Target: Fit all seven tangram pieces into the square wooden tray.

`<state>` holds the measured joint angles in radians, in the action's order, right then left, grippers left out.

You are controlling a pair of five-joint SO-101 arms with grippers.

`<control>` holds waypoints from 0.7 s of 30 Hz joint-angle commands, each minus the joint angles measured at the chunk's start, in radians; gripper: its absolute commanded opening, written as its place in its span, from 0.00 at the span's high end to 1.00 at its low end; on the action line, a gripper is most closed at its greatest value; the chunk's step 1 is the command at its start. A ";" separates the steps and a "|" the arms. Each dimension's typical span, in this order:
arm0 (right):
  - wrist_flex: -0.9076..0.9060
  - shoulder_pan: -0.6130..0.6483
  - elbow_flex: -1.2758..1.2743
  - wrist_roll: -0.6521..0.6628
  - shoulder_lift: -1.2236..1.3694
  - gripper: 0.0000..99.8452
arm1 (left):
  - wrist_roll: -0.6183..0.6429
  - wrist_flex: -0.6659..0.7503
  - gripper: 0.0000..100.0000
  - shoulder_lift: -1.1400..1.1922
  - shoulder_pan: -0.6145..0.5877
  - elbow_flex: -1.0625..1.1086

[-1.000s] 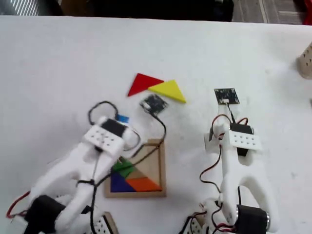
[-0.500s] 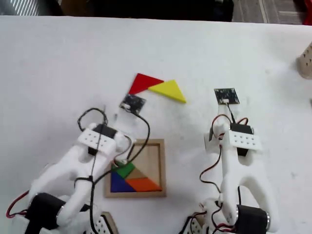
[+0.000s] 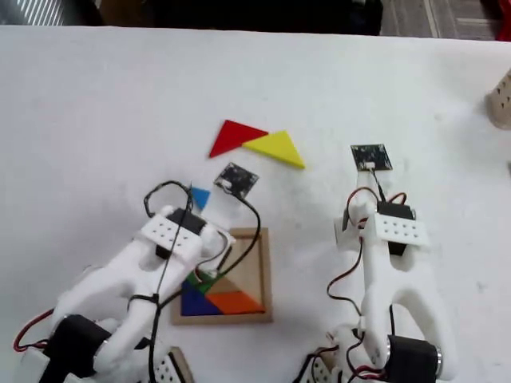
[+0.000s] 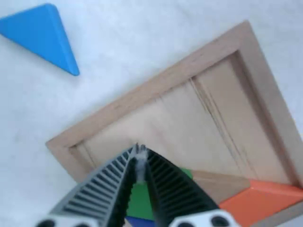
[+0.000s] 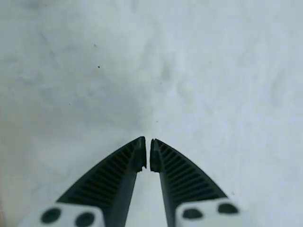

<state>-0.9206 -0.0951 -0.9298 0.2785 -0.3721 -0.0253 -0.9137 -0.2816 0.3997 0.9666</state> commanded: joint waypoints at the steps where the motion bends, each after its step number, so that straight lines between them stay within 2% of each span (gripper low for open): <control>1: 0.021 0.008 0.008 0.012 -0.030 0.98 | 0.006 -0.014 0.98 -0.002 0.012 0.000; 6: 0.027 0.008 0.008 0.012 -0.030 0.98 | 0.008 -0.014 0.98 -0.018 -0.012 -0.021; 14: 0.033 0.008 0.008 0.012 -0.030 0.98 | 0.009 -0.015 0.98 -0.127 -0.202 -0.011; 21: 0.033 0.008 0.008 0.012 -0.030 0.98 | 0.008 -0.008 0.98 -0.064 -0.105 0.055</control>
<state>-0.9053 -0.0951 -0.9298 0.2785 -0.3721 -0.0253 -0.9198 -0.3629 0.2248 1.0142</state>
